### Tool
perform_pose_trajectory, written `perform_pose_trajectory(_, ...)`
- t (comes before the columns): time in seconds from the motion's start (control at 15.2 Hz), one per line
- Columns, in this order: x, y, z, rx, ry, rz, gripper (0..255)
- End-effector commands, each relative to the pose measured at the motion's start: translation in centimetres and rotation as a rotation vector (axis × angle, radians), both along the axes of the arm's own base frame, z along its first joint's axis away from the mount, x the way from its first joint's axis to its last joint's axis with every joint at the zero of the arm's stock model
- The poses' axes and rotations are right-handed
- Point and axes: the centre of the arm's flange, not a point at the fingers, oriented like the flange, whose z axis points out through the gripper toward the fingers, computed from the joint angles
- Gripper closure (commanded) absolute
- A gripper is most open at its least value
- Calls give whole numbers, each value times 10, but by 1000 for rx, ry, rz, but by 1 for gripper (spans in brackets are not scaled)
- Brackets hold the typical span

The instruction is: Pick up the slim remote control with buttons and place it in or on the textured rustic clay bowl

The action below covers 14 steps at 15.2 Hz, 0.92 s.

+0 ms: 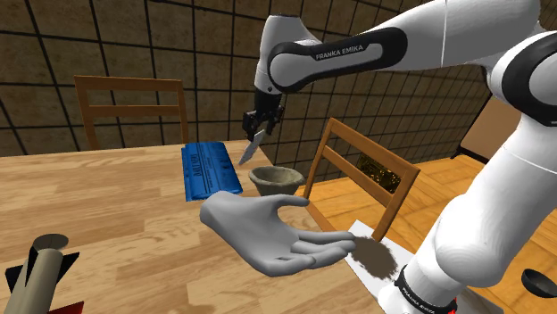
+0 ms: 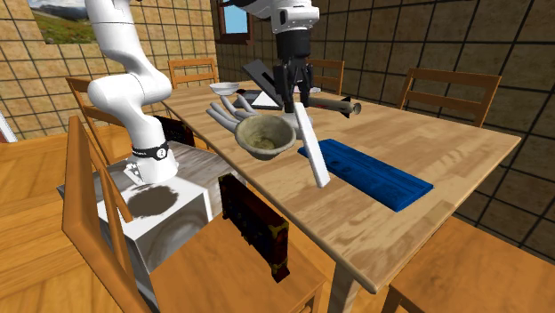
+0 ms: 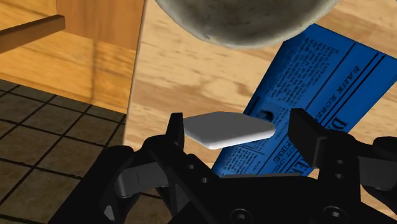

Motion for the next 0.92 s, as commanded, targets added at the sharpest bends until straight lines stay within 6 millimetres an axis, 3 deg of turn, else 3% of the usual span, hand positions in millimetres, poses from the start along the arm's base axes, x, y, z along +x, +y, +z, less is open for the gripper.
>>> perform_pose_trajectory(0.0,-20,4,3,0,0,0,255)
perform_pose_trajectory(0.79,-176,33,7,0,0,0,255)
perform_pose_trajectory(0.86,-197,37,8,0,0,0,255)
